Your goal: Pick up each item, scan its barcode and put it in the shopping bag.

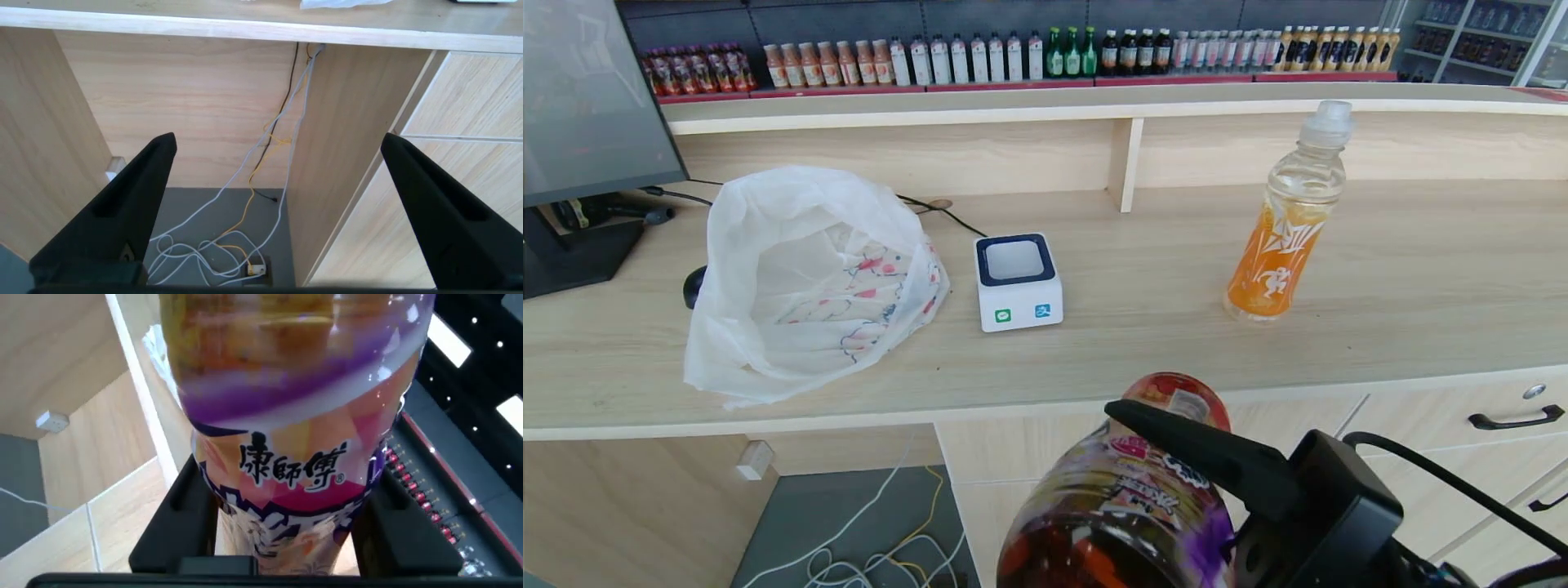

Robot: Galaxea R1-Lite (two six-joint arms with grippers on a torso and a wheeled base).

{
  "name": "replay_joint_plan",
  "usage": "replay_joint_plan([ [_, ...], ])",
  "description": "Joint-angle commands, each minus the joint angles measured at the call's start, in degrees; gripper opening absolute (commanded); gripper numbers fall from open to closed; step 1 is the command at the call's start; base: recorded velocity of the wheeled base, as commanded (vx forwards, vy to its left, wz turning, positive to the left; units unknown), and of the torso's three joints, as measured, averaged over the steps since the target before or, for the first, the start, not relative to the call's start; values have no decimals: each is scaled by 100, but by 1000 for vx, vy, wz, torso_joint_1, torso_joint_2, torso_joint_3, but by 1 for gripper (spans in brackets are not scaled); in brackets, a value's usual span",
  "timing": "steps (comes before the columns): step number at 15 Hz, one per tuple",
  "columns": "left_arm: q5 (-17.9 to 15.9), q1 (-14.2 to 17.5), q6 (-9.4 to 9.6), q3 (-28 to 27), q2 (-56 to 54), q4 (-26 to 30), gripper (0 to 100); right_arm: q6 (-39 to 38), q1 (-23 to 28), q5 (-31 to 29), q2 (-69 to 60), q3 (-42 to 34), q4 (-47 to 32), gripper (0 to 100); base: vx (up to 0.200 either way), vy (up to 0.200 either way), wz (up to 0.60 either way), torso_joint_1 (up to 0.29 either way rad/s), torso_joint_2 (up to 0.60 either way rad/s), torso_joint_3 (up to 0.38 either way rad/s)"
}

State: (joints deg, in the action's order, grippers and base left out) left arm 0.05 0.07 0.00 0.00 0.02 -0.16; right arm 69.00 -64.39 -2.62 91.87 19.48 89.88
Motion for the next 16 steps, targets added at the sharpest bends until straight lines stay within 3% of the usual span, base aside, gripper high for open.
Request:
replay_joint_plan([
  [1, 4, 1, 0, 0, -2, -2, 100, 430, 111, 42, 59, 161, 12, 0, 0, 0, 0, 0, 0, 0],
  [10, 4, 1, 0, 0, -2, -2, 100, 1239, -12, 60, -169, 126, 12, 0, 0, 0, 0, 0, 0, 0],
  [14, 4, 1, 0, 0, -2, -2, 100, 2513, -452, 34, -125, 451, 12, 0, 0, 0, 0, 0, 0, 0],
  [16, 4, 1, 0, 0, -2, -2, 100, 2548, -522, 60, -64, 610, -76, 0, 0, 0, 0, 0, 0, 0],
])
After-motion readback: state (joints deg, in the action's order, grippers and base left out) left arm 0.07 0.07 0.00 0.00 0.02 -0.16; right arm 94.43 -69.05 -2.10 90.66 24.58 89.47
